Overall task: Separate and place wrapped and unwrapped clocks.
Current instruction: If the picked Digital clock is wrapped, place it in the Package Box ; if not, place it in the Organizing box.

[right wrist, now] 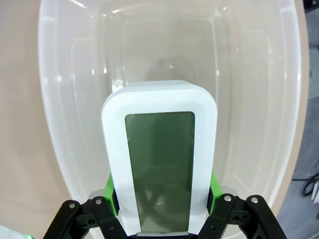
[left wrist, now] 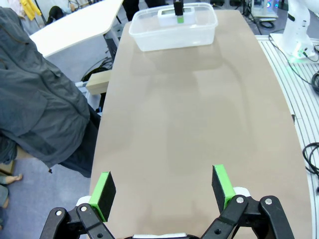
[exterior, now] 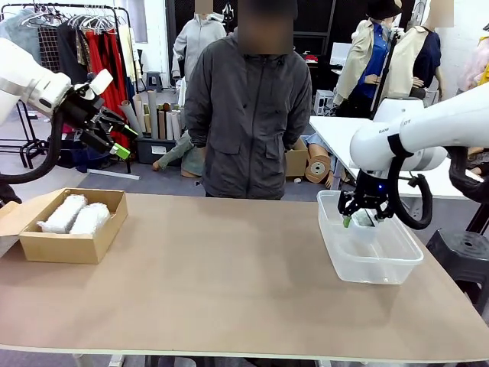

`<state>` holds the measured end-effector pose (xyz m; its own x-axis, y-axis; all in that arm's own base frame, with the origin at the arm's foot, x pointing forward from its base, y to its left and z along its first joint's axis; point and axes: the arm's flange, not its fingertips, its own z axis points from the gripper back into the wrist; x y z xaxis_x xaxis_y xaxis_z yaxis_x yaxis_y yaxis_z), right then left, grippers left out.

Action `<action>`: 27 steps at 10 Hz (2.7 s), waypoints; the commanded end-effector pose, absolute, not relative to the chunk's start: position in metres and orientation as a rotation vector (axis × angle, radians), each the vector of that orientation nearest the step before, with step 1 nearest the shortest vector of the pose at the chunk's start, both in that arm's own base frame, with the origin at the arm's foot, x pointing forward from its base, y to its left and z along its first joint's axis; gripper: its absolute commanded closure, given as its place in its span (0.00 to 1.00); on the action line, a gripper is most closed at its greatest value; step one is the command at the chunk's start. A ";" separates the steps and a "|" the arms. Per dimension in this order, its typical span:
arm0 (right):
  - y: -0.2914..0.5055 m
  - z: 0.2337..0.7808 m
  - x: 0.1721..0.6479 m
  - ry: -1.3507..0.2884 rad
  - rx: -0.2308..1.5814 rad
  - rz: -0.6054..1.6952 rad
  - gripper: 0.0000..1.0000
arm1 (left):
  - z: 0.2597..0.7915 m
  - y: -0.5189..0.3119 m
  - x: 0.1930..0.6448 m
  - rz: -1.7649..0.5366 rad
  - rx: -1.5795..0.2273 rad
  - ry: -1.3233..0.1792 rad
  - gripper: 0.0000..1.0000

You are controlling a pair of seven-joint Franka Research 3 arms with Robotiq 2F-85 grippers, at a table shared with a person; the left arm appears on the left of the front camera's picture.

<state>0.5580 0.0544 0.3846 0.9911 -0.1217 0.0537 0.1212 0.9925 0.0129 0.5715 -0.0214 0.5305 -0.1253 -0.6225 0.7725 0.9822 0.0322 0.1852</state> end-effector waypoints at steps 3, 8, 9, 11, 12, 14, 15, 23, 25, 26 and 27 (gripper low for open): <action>0.034 0.368 0.554 -0.067 -0.014 -0.133 1.00 | 0.532 -0.021 0.570 -1.496 -0.551 -0.850 0.00; 0.026 0.338 0.550 -0.002 -0.001 -0.141 1.00 | 0.532 -0.021 0.570 -1.496 -0.551 -0.850 0.00; 0.026 0.333 0.548 -0.002 0.006 -0.134 1.00 | 0.532 -0.021 0.570 -1.496 -0.551 -0.850 0.00; 0.028 0.329 0.548 -0.004 0.021 -0.119 1.00 | 0.532 -0.021 0.570 -1.496 -0.551 -0.850 0.00; 0.028 0.329 0.547 0.001 0.021 -0.117 1.00 | 0.532 -0.021 0.570 -1.496 -0.551 -0.850 0.00; 0.030 0.327 0.545 0.014 0.025 -0.116 1.00 | 0.532 -0.021 0.570 -1.496 -0.551 -0.850 0.00; 0.032 0.325 0.544 0.032 0.025 -0.122 0.88 | 0.532 -0.021 0.570 -1.496 -0.551 -0.850 0.00; 0.035 0.333 0.538 0.043 0.005 -0.103 0.00 | 0.532 -0.021 0.570 -1.496 -0.551 -0.850 0.00; 0.036 0.347 0.537 0.011 0.014 -0.090 0.00 | 0.532 -0.021 0.570 -1.496 -0.551 -0.850 0.00; 0.036 0.356 0.537 -0.010 0.024 -0.087 0.00 | 0.532 -0.021 0.570 -1.496 -0.551 -0.850 0.00; 0.036 0.363 0.538 -0.021 0.038 -0.090 0.00 | 0.532 -0.021 0.570 -1.496 -0.551 -0.850 0.00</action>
